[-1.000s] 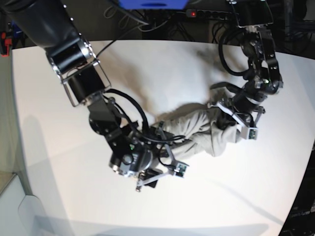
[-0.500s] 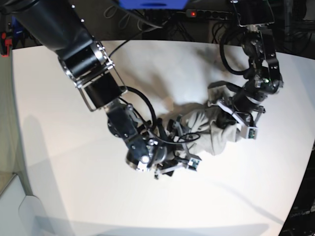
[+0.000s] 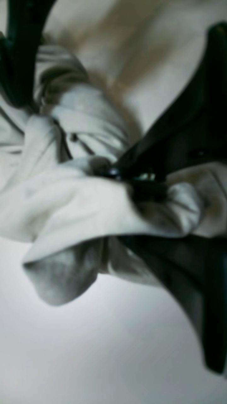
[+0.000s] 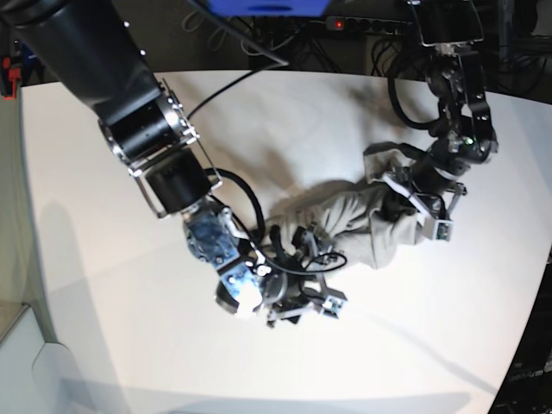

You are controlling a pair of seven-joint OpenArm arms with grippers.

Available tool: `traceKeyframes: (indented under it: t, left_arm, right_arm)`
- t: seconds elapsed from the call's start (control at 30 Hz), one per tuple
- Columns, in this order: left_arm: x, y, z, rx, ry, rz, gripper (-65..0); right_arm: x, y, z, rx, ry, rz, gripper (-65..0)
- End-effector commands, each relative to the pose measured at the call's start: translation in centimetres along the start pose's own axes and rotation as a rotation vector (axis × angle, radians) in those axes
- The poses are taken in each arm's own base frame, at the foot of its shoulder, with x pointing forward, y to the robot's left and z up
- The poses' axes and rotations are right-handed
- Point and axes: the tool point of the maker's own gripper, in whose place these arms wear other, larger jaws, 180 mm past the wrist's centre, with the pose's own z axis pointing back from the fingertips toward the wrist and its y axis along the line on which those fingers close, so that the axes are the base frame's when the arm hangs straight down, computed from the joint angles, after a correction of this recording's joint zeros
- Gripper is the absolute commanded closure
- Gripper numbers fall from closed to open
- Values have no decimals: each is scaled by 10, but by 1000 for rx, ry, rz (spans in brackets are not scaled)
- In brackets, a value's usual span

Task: Layout the t-shirt on the table in an organized manner, then fold the t-shirt properly
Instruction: 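Move the right gripper to the shirt bundle and grasp it, then open the right gripper and pull it back from the shirt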

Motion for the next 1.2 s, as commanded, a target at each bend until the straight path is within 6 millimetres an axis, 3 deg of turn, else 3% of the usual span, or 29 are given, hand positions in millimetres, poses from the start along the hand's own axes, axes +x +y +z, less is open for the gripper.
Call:
traceKeyframes:
  t: [0.0,0.13,0.4,0.53,0.7,0.83,0.9,1.17]
  left_arm:
    - [17,1,2,-5,-53,-11,-5]
    - [18,3,2,-1,-53,-17,-5]
    - [21,3,2,-2,-56,-18,-5]
    - [21,3,2,-2,-56,-18,-5]
    - [22,8,4,8,-58,-30,-5]
    - [20,12,6,14,-55,-27,-5]
    - [20,13,6,18,-52,-31,-5]
    - [-1,24,18,35,-7,-51,-5]
  right_arm:
    - [17,-13,6,-22,-49,4,-424]
    - [6,-9,-3,4,-66,-38,-424]
    - [6,-7,-4,9,-75,-42,-407]
    - [3,-8,-5,9,-66,-44,-252]
    - [-20,-6,-8,-7,16,21,-19]
    - [-35,-7,-9,-24,65,50,0]
    - [-43,-17,-3,-43,75,43,0]
    - [-39,-73,28,-151,60,-54,0]
